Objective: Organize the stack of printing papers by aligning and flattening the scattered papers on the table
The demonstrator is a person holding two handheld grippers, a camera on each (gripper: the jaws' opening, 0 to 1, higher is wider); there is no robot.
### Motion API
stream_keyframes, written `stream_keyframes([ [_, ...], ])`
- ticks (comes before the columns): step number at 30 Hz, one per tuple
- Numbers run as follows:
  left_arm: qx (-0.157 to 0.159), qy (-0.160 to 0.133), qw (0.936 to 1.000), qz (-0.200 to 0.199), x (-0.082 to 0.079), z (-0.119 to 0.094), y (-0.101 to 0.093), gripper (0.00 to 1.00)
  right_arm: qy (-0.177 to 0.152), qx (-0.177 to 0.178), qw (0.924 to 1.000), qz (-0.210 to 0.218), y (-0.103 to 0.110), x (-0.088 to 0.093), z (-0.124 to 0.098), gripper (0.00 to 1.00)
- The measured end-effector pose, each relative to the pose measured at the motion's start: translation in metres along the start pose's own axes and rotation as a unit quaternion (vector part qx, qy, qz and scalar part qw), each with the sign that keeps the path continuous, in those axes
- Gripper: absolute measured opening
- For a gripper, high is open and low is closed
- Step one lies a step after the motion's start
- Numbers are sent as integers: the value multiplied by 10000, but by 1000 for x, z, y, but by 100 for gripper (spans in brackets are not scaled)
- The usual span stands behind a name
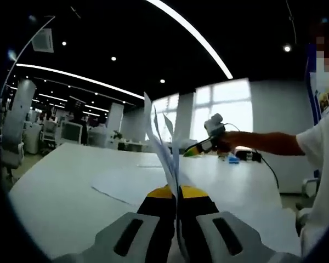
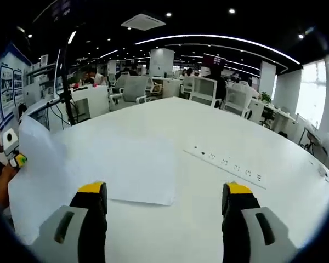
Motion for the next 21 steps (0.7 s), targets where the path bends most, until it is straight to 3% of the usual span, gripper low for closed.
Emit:
stream_keyframes([
  [10,85,39,9999,62,1,1,-1,6,108,-57,9999,-91,4,-5,36,82],
  [21,130,62,9999,11,1,2,-1,6,292,-218,9990,-273,16,2,73,81],
])
Point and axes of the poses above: the point that each gripper's makers call its tool centre point, and the gripper's own axes: z roughly forward along the fingers, y roughly to its left, x roughly out of its underside, the point moved 9 cm from there along -z, roughly backward along the fingers, and after that the axes turned 8 degrees about x, right-handed, at the moved point
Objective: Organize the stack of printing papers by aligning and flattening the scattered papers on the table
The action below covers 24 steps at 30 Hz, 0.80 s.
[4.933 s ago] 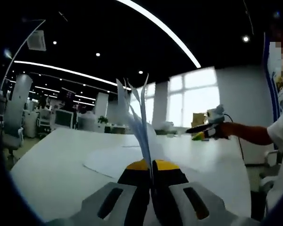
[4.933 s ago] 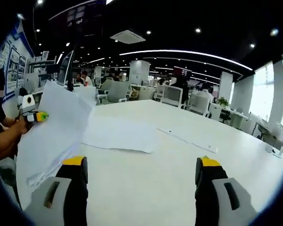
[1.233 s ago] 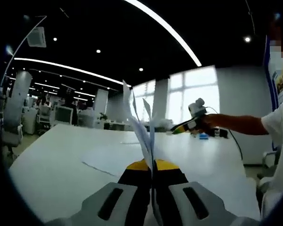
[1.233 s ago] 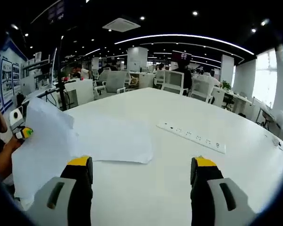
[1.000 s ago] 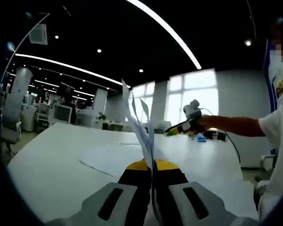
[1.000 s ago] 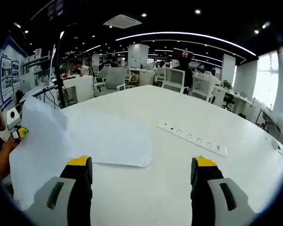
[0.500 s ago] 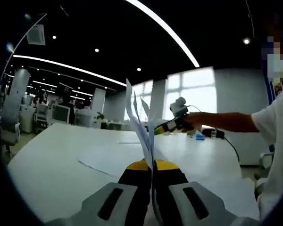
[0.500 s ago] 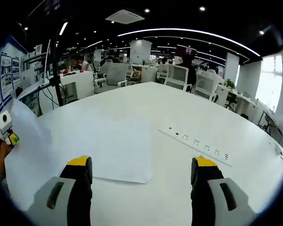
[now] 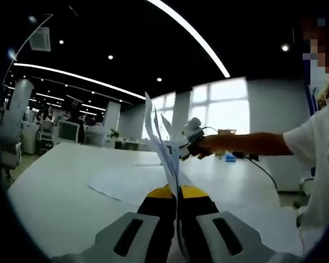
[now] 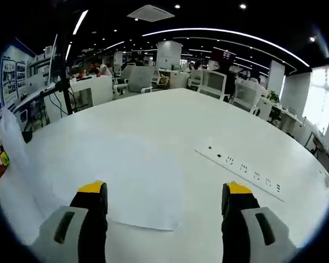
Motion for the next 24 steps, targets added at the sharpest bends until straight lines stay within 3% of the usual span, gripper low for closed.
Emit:
stream_keyframes([
  [11,52,-73,9999,146,-1,1,-1,6,275,-259,9992,-156,20,15,26,79],
  [24,117,-118,9996,244,-1,2,-2,6,489,-227,9985,-110,20,25,36,79],
])
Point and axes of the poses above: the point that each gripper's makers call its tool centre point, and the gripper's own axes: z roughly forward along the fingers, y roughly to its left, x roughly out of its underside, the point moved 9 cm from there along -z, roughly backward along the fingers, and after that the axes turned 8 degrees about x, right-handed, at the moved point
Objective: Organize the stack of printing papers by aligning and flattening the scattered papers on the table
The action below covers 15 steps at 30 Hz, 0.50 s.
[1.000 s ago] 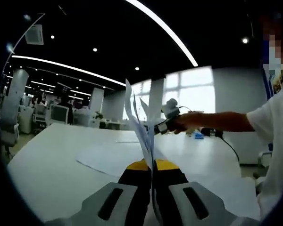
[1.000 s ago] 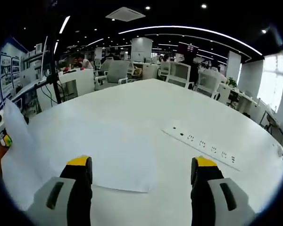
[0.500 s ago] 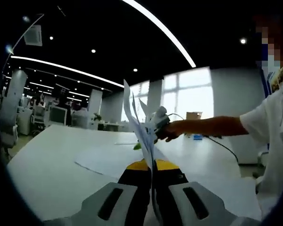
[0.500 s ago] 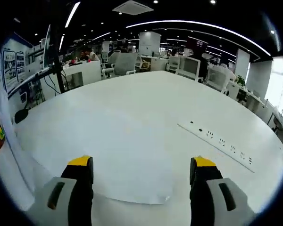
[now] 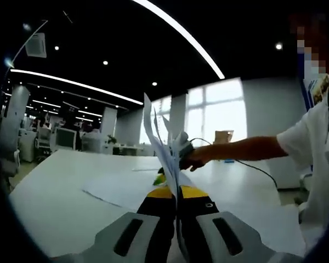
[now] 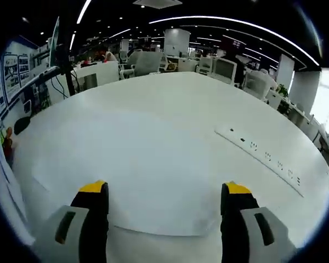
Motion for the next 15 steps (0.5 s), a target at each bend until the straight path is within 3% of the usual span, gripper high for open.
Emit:
stream_keyframes([
  [7,57,33,10000,11,1,1,-1,6,-45,-137,9992,378,-1,2,3,77],
  [15,52,30,10000,23,1,1,0,6,-63,-90,9994,335,-2,1,-1,69],
])
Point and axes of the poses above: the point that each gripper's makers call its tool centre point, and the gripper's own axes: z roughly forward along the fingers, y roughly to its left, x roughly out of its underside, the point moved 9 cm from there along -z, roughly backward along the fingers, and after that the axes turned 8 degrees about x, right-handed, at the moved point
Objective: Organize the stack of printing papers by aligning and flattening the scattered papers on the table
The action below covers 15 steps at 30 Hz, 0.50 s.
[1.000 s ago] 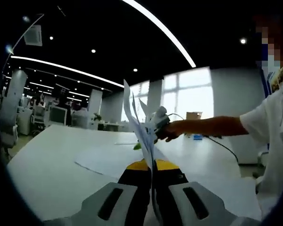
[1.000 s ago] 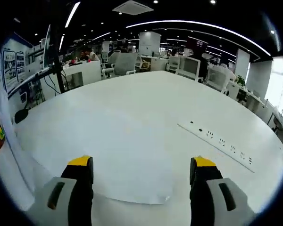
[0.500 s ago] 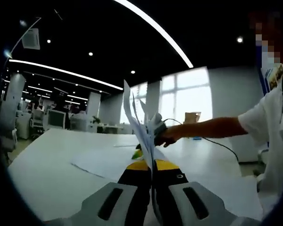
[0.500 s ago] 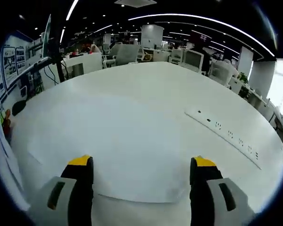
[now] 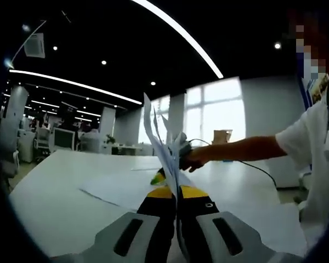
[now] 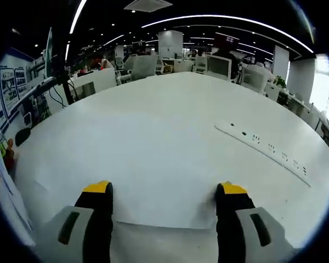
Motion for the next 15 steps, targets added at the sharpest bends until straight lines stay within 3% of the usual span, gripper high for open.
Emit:
stream_keyframes([
  [3,1,3,10000,4,0,0,0,6,41,43,10000,6,0,1,-1,58],
  [7,4,10,10000,1,0,1,0,6,26,45,10000,10,0,2,3,55],
  [15,11,8,10000,9,0,0,0,6,-114,81,9999,82,4,1,3,33],
])
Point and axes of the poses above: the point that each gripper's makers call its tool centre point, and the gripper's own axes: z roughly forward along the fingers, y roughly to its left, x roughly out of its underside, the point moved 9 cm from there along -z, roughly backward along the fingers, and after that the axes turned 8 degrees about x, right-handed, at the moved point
